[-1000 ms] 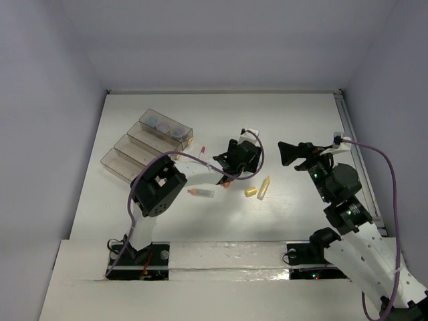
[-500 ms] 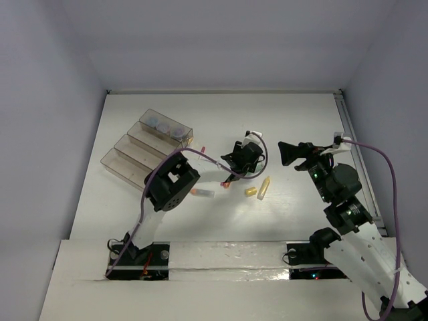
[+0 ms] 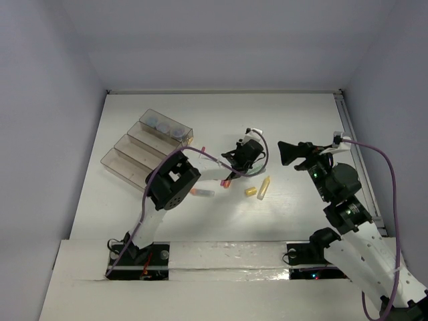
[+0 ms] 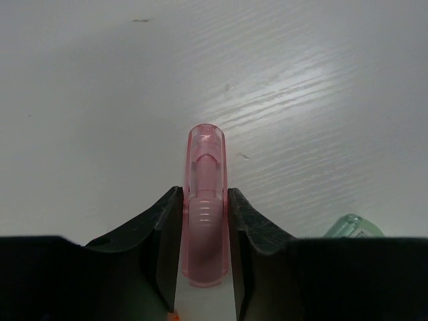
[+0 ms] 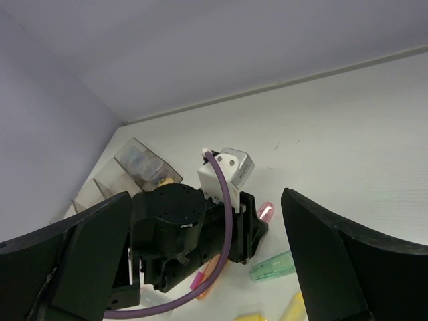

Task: Sort the stationery into containers
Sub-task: Pick up the stationery from the center of the board, then place the stationery in the storage box.

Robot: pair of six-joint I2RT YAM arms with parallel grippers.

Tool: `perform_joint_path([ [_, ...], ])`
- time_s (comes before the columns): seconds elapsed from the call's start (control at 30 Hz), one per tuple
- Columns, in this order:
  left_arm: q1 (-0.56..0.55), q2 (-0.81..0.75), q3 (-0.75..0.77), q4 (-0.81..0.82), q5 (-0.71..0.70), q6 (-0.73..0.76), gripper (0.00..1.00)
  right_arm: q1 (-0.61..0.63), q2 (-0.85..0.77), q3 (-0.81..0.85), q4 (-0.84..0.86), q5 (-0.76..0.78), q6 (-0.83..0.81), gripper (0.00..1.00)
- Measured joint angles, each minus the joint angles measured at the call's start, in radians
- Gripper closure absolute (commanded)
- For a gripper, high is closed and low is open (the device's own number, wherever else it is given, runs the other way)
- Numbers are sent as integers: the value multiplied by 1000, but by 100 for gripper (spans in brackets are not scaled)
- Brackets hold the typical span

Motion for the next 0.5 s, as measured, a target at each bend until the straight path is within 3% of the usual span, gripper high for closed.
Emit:
perform_joint_path([
  [0.2, 71, -95, -19, -11, -45, 32, 81, 0, 2, 0, 2, 0, 0, 2],
  [0.33, 201, -346, -145, 35, -46, 3, 81, 0, 5, 0, 6, -3, 0, 2],
  [0.5, 450, -711, -390, 138, -69, -114, 81, 0, 8, 0, 6, -11, 0, 2],
])
